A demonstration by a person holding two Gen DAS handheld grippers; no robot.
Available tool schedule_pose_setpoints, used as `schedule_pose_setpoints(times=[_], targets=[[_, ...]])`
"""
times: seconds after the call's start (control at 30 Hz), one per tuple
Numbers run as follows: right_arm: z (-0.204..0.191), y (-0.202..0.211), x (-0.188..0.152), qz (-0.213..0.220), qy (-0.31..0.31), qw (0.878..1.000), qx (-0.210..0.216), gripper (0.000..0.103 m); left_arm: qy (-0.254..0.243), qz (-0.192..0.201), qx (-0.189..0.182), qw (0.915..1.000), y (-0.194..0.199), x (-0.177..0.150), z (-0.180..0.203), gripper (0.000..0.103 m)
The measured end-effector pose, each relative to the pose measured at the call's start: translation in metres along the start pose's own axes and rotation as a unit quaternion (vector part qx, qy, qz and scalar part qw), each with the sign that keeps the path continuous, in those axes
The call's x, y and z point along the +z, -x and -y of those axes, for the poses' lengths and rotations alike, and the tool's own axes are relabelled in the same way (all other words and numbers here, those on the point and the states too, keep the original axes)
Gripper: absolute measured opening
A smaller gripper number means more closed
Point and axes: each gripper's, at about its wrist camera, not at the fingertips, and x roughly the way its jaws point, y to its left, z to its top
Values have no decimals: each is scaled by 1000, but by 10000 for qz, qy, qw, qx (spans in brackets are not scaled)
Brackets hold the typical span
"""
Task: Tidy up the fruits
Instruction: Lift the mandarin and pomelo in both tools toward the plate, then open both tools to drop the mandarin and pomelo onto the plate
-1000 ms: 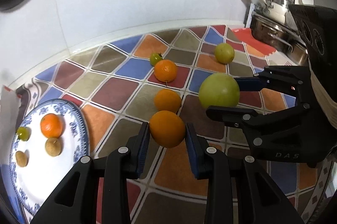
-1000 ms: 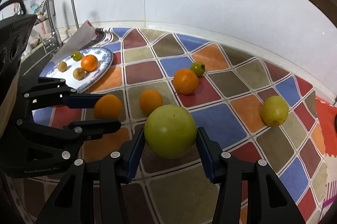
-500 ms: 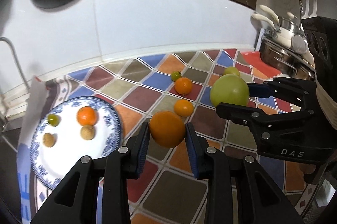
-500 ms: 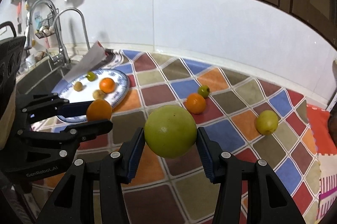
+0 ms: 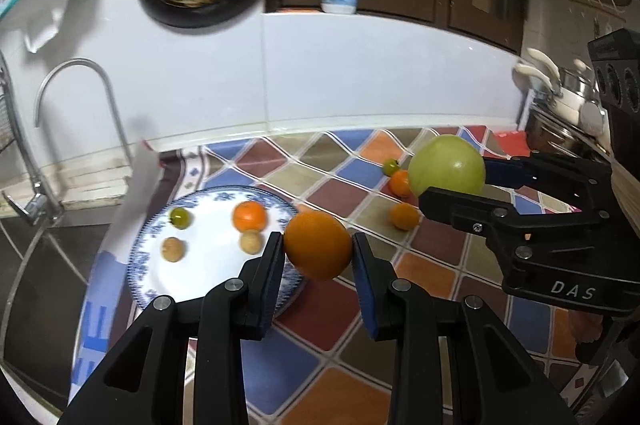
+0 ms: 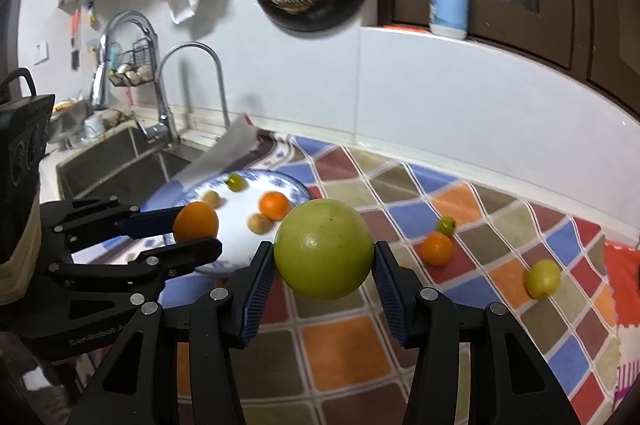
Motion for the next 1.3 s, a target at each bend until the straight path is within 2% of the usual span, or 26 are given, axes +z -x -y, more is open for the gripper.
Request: schedule_pose_setpoints(times=[0.37, 0.8, 1.3], targets=[[-28, -17, 21, 200, 150, 9988, 413, 50, 280, 44, 474, 9985, 4, -1, -36, 34], [-56, -84, 17, -432, 340, 9940, 946, 50, 584, -404, 902, 9934, -30, -15, -82, 34], [-61, -152, 8, -1018, 215, 9888, 1067, 50, 687, -985, 988, 9878, -82, -29, -114, 34]])
